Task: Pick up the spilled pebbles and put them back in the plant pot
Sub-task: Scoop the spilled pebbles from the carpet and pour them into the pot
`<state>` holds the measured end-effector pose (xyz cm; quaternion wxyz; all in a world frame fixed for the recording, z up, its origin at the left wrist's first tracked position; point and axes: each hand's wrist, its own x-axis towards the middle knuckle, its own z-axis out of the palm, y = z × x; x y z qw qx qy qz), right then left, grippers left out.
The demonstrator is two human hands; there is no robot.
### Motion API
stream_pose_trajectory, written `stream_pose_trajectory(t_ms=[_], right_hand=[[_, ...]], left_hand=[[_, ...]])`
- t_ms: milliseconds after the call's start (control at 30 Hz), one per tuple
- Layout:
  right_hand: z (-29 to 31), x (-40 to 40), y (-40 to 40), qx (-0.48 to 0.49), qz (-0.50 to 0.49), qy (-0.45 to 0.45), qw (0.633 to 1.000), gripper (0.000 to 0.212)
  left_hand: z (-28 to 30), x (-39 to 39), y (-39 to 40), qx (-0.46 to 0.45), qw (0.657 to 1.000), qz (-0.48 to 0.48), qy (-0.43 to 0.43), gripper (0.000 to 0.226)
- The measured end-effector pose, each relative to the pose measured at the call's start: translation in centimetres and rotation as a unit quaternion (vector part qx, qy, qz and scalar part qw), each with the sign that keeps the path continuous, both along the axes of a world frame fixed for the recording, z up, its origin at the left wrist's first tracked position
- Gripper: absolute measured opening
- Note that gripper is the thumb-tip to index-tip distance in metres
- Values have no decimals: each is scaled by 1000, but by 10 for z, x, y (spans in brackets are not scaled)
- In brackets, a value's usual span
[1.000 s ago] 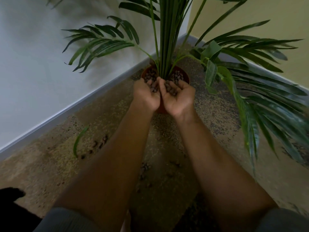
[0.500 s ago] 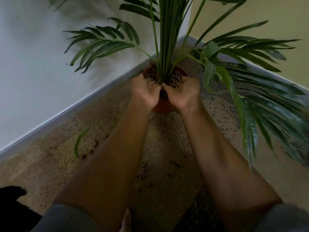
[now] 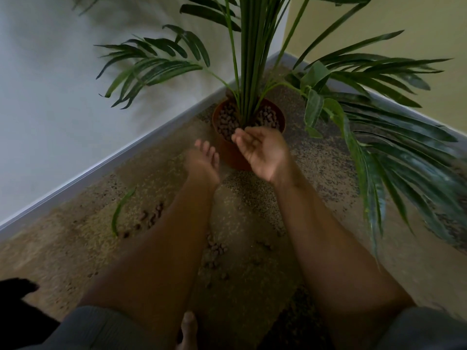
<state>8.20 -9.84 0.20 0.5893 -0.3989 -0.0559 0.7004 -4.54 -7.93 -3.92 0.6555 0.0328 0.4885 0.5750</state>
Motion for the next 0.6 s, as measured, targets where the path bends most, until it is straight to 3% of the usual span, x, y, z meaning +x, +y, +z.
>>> stream_pose_trajectory(t_ms=[67,133,200,300,333,433,467,500,533,600], right_hand=[[-12,-4,-7,-28,82,-132,987,33],[-29,-10,-13,-54,169,-255,951,28],[-49,-13,-18,-75,239,-379,891,22],[-88,-15,-33,-56,345,-583,733,23],[-98,-16,-41,-37,377,-627,681,24],[-127,-18,-60,13,396,-725,564,25],[-133,-17,-65,20,387,-742,548,28],[-137,-15,-68,18,375,-743,554,31],[-139,-13,-69,17,369,-742,559,29],[-140,-9,-69,29,369,-752,546,17]], left_hand=[[-27,-6,-8,-29,990,-74,118,45],[-51,-10,-16,-57,946,-150,281,41],[-69,-14,-27,-48,868,-222,441,34],[-91,-21,-39,-38,699,-379,605,38],[-93,-23,-41,-34,662,-409,627,42],[-98,-27,-48,-7,601,-449,661,53],[-101,-28,-49,-2,580,-458,674,56],[-102,-30,-51,1,560,-466,685,55],[-104,-31,-52,0,556,-469,686,52],[-108,-33,-56,-3,579,-461,672,43]])
